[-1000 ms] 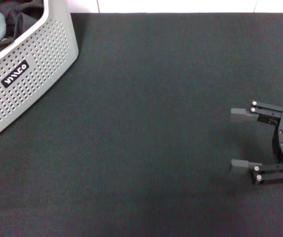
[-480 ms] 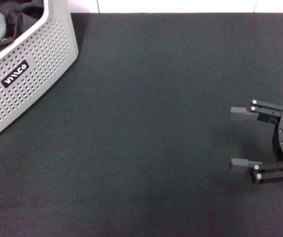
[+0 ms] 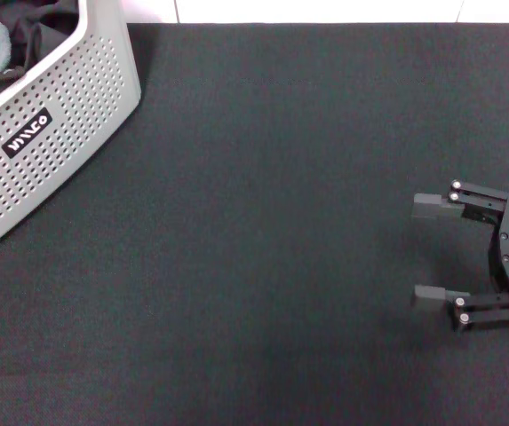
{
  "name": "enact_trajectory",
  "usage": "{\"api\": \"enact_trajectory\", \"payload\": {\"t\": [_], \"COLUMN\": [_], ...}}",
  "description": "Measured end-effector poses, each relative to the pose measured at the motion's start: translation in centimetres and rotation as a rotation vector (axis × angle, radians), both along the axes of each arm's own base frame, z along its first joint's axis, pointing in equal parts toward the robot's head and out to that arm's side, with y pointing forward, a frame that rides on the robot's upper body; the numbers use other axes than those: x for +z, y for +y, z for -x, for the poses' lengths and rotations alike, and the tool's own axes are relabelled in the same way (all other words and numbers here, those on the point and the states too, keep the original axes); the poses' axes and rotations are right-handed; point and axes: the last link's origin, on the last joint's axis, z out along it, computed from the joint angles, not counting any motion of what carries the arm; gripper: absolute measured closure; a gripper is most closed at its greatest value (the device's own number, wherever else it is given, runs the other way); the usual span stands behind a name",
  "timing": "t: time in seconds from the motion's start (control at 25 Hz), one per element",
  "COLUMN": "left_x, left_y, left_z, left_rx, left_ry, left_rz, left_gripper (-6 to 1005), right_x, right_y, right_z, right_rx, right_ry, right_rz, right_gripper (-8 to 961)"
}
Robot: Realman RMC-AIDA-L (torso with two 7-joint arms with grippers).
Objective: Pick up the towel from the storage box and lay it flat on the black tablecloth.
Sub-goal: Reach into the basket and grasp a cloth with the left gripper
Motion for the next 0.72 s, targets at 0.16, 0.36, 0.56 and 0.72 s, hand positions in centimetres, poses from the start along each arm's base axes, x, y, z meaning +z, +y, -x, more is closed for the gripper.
{"api": "enact_trajectory", "payload": {"t": [0.16,0.36,0.56,0.72], "left_x": [-0.4,-1.3,-2.6,-2.9], "left_y": [1.0,1.3,1.2,0.8], "left_z": [-0.1,-0.5,-0.9,-1.2], "left_rx": [-0.001,-0.019,-0.033,-0.066], "left_ry": [-0.002,-0.003,-0.047,-0.108], "left_rz": [0.011,0.035,0.035,-0.025], "left_gripper": [208,211,354,574], "right_x": [-0.1,-0.1,-0.1,-0.1], "right_y": [-0.2,-0.2,-0.2,-0.1], "right_z": [-0.2,-0.2,-0.2,-0.1], "right_rx": [-0.008,-0.009,-0.009,-0.006], "right_ry": [0.002,0.003,0.002,0.002], "right_rz": [0.0,0.0,0.0,0.001], "right_gripper": [98,98,98,97]}}
